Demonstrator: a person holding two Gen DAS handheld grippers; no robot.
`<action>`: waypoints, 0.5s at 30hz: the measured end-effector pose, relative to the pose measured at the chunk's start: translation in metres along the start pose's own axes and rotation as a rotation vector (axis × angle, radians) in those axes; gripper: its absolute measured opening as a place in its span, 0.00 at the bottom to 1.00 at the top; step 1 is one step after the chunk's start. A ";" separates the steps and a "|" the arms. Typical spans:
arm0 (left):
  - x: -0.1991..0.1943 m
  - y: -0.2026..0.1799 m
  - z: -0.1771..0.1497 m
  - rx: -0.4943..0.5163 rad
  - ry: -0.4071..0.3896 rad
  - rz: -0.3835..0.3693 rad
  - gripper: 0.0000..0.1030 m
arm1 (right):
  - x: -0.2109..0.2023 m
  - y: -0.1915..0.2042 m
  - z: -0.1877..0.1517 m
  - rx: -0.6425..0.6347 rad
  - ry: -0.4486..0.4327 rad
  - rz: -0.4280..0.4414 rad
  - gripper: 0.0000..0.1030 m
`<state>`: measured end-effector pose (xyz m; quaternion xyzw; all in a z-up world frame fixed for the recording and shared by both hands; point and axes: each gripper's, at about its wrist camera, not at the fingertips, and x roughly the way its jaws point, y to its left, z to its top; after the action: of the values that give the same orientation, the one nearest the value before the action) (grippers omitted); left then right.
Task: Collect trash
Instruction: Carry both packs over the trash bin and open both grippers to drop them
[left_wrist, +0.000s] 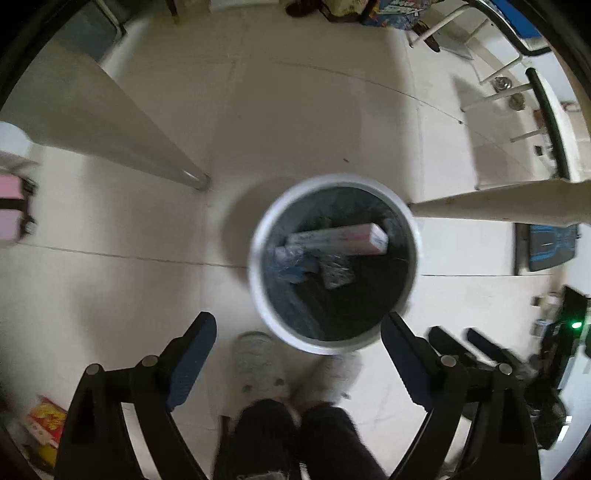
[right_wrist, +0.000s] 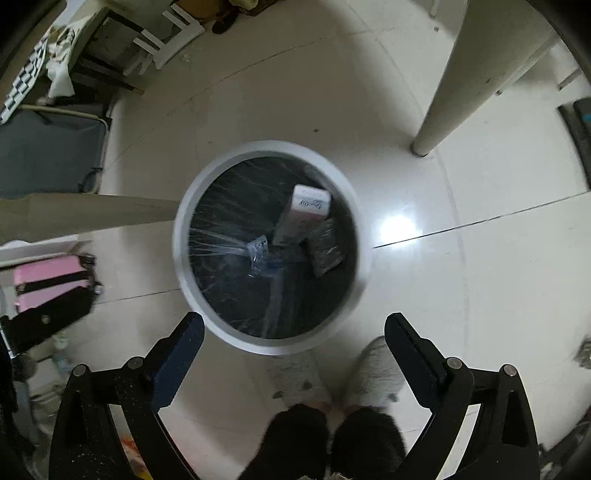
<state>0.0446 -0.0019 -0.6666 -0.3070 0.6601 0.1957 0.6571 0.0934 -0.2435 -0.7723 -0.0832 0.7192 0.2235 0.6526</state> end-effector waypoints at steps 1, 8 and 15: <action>-0.004 -0.001 -0.002 0.006 -0.010 0.024 0.88 | -0.005 0.004 0.000 -0.013 -0.006 -0.030 0.96; -0.037 -0.002 -0.030 0.031 -0.028 0.122 0.88 | -0.051 0.014 -0.010 -0.052 -0.026 -0.133 0.96; -0.075 -0.014 -0.054 0.053 -0.037 0.152 0.88 | -0.111 0.026 -0.034 -0.068 -0.055 -0.178 0.96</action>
<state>0.0095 -0.0367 -0.5868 -0.2348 0.6741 0.2333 0.6603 0.0667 -0.2542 -0.6569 -0.1629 0.6828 0.1911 0.6861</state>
